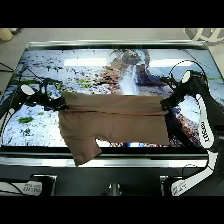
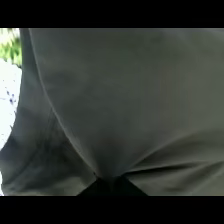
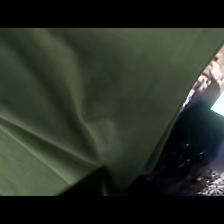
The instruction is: Fold the shirts.
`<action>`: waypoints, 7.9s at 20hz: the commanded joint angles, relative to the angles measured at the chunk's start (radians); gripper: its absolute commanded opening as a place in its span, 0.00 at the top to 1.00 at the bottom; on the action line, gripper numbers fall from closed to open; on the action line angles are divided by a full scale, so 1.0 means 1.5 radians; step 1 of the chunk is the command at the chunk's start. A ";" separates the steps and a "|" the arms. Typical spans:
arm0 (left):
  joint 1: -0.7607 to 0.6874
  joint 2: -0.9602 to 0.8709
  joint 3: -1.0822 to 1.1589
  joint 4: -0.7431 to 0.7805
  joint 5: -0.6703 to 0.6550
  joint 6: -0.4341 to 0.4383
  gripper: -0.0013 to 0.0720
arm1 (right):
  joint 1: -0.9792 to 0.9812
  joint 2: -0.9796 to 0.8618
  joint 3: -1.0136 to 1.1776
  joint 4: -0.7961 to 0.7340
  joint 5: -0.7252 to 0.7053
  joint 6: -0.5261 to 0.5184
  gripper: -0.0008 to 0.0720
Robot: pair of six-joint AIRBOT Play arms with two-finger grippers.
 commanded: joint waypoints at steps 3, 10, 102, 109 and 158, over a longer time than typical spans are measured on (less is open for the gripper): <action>0.032 0.005 0.059 -0.004 -0.121 -0.033 0.44 | -0.001 0.051 0.013 -0.043 0.062 -0.003 0.28; 0.081 0.211 -0.204 0.020 -0.195 0.005 0.44 | -0.100 0.102 -0.059 0.036 0.158 -0.005 0.32; -0.041 0.092 0.127 -0.144 -0.034 0.029 0.38 | -0.093 -0.080 -0.057 0.371 -0.161 0.057 0.96; -0.168 -0.021 0.118 -0.182 0.053 0.027 0.95 | -0.091 0.070 -0.057 0.400 -0.115 -0.022 0.97; -0.005 0.153 0.230 -0.158 -0.052 0.116 0.95 | 0.097 0.063 -0.182 0.285 -0.149 0.148 0.06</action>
